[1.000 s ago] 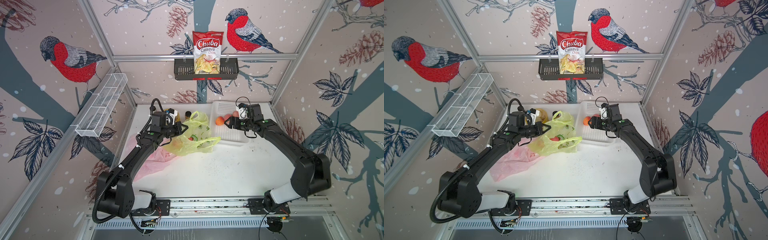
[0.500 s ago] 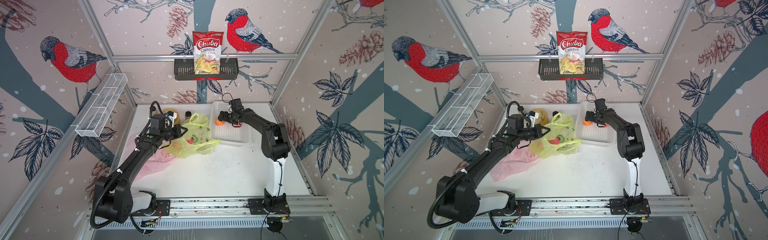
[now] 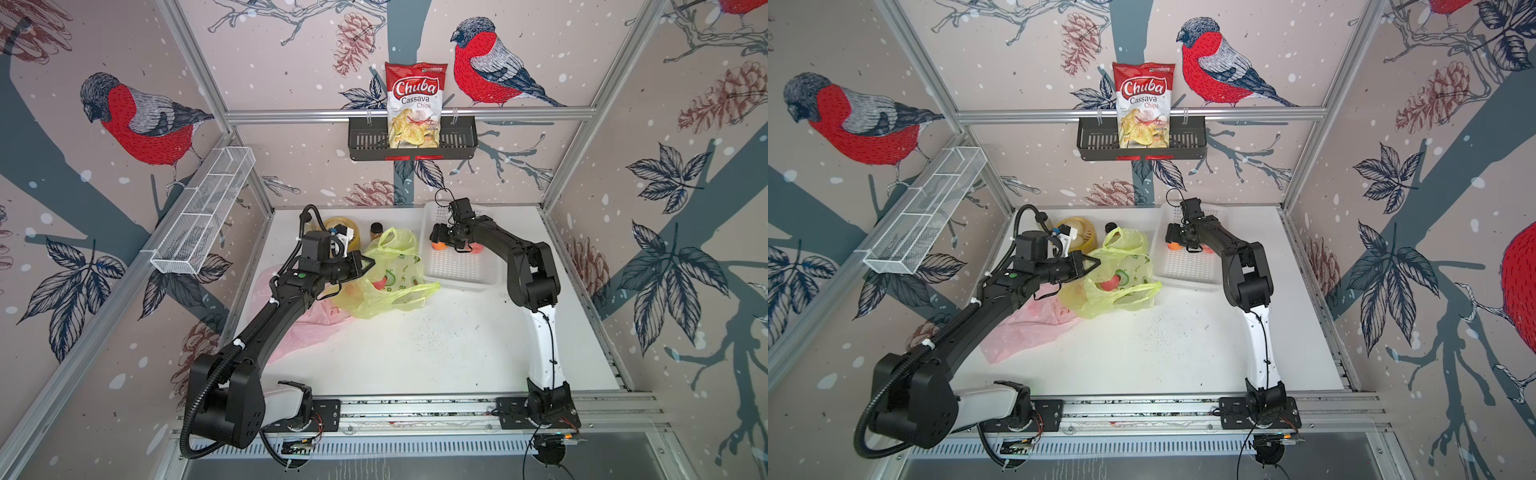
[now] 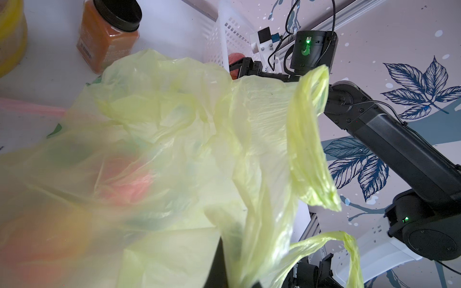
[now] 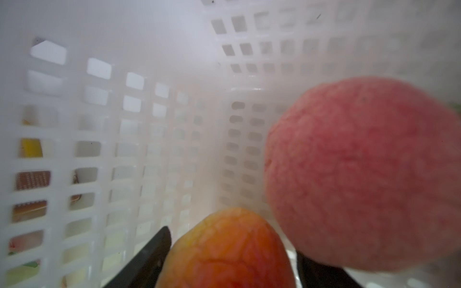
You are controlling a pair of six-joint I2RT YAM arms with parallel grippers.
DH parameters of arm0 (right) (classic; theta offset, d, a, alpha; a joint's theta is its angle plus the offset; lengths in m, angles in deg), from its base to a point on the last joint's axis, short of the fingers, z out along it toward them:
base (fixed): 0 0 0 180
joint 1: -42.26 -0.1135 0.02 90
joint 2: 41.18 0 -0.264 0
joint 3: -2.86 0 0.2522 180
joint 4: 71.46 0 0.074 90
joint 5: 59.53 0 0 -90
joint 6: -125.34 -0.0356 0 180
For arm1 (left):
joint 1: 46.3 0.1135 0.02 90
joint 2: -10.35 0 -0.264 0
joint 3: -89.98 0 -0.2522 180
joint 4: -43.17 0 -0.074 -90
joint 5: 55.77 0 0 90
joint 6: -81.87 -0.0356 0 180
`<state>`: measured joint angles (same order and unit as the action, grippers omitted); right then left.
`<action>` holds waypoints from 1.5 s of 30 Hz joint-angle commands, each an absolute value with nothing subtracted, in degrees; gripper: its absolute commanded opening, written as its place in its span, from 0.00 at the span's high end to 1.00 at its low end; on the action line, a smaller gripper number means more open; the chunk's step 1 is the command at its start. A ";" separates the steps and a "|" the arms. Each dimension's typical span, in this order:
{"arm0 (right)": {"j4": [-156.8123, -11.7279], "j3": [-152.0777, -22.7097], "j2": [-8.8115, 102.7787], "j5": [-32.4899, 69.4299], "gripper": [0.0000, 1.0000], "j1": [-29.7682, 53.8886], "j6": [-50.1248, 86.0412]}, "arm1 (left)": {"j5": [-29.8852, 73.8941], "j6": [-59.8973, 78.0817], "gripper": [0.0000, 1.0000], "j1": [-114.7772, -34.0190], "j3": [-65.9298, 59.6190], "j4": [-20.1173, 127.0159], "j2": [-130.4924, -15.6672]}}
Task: Place the peach into a plastic bag & tie a knot
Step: Pick up the peach from the basket, then place the peach in the plastic bag.
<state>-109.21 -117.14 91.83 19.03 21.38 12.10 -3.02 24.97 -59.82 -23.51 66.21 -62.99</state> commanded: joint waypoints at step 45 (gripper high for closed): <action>-101.08 -72.16 33.29 12.39 0.19 5.50 8.28 | -3.69 25.22 1.00 -59.82 -23.70 62.07 -63.64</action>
<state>-98.32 -75.00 37.86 10.00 4.40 5.83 -3.15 25.87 -59.82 -23.84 64.99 -63.34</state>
